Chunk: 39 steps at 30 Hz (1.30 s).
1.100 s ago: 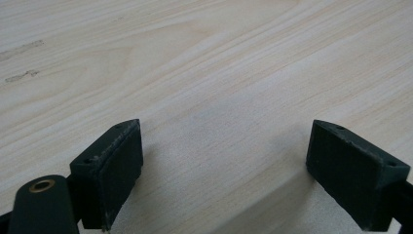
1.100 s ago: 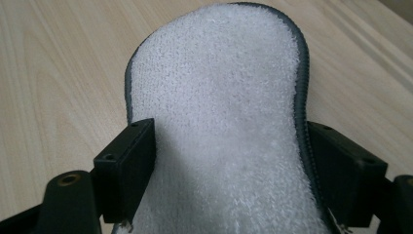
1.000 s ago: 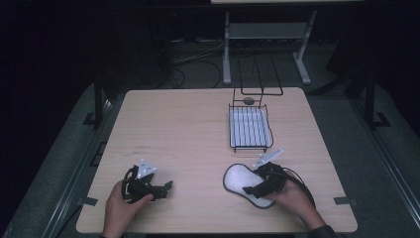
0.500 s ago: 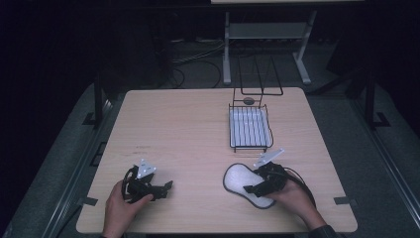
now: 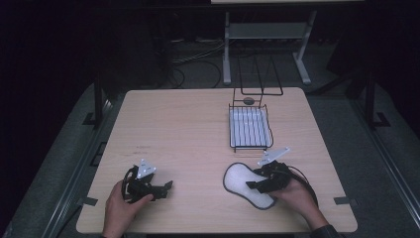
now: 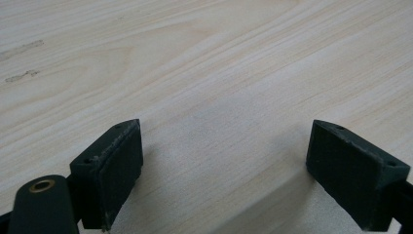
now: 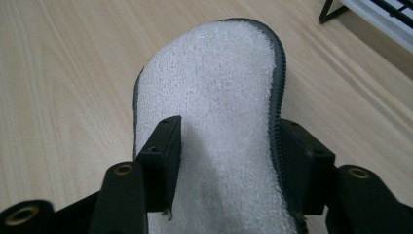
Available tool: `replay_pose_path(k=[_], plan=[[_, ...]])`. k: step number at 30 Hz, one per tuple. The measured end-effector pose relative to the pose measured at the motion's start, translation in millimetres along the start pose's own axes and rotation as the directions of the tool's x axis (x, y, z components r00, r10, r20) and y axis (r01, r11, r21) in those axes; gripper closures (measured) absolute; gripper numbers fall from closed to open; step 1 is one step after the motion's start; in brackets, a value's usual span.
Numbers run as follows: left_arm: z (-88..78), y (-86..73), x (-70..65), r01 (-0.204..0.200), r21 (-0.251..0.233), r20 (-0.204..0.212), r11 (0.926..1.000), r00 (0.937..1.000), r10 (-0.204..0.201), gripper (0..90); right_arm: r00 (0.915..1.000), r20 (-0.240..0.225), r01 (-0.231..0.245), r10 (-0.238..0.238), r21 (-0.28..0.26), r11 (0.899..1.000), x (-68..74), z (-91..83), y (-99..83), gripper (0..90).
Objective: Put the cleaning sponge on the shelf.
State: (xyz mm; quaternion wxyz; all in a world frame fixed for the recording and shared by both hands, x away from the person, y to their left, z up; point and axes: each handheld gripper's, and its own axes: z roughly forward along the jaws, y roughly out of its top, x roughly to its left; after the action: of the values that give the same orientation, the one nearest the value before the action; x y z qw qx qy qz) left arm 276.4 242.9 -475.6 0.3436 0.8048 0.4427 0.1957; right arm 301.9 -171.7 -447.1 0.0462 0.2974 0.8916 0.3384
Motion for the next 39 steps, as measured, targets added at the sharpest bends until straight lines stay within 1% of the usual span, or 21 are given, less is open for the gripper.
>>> replay_pose_path(k=[3,4,5,8,9,13,17,19,21,28,30,32,34,39], plan=[[0.0,0.0,0.0,0.0,0.0,0.0,1.0,1.0,0.0,12.7,1.0,-0.005,-0.006,0.006,-0.006,1.0,-0.9,-1.3,-0.1,49.1],[0.0,0.0,0.0,0.0,0.0,0.0,1.0,1.0,0.0,12.7,1.0,-0.006,-0.007,0.007,-0.014,1.0,-1.3,-2.8,-0.2,51.4],[0.0,0.0,0.0,0.0,0.0,0.0,1.0,1.0,0.0,12.7,1.0,-0.006,-0.007,0.007,-0.014,1.0,-1.3,-2.8,-0.2,51.4],[0.0,0.0,0.0,0.0,0.0,0.0,1.0,1.0,0.0,12.7,0.9999,-0.008,-0.013,0.012,-0.025,1.0,-1.5,-6.1,0.3,55.5],[0.0,0.0,0.0,0.0,0.0,0.0,1.0,1.0,0.0,12.6,0.9999,-0.012,-0.009,0.009,-0.032,0.999,-2.1,-6.7,0.2,56.9],[0.0,0.0,0.0,0.0,0.0,0.0,1.0,1.0,0.0,12.7,0.9994,-0.024,-0.026,0.024,-0.051,0.998,-3.6,-10.7,0.3,61.6],[0.0,0.0,0.0,0.0,0.0,0.0,1.0,1.0,0.0,12.7,0.998,-0.046,-0.046,0.043,-0.066,0.997,-6.3,-13.8,-0.1,65.2],[0.0,0.0,0.0,0.0,0.0,0.0,1.0,1.0,0.0,12.7,0.9977,-0.051,-0.048,0.044,-0.071,0.996,-7.0,-14.6,-0.3,66.0],[0.0,0.0,0.0,0.0,0.0,0.0,1.0,1.0,0.0,12.7,0.9963,-0.067,-0.058,0.053,-0.083,0.995,-7.8,-17.7,0.1,69.2],[0.0,0.0,0.0,0.0,0.0,0.0,1.0,1.0,0.0,12.7,0.9958,-0.076,-0.06,0.051,-0.119,0.991,-7.5,-23.5,0.1,73.6],[0.0,0.0,0.0,0.0,0.0,0.0,1.0,1.0,0.0,12.7,0.9944,-0.088,-0.07,0.058,-0.138,0.988,-7.5,-26.6,0.4,76.3],[0.0,0.0,0.0,0.0,0.0,0.0,1.0,1.0,0.0,12.7,0.9942,-0.091,-0.069,0.057,-0.143,0.987,-7.6,-27.5,0.7,77.2],[0.0,0.0,0.0,0.001,0.0,0.0,1.0,1.0,-0.001,12.7,0.9925,-0.106,-0.078,0.062,-0.152,0.985,-7.5,-30.4,1.7,79.6],[0.0,0.0,0.0,0.0,0.0,0.0,1.0,1.0,0.0,12.7,0.9922,-0.105,-0.084,0.067,-0.169,0.982,-6.8,-34.0,2.4,82.0]])
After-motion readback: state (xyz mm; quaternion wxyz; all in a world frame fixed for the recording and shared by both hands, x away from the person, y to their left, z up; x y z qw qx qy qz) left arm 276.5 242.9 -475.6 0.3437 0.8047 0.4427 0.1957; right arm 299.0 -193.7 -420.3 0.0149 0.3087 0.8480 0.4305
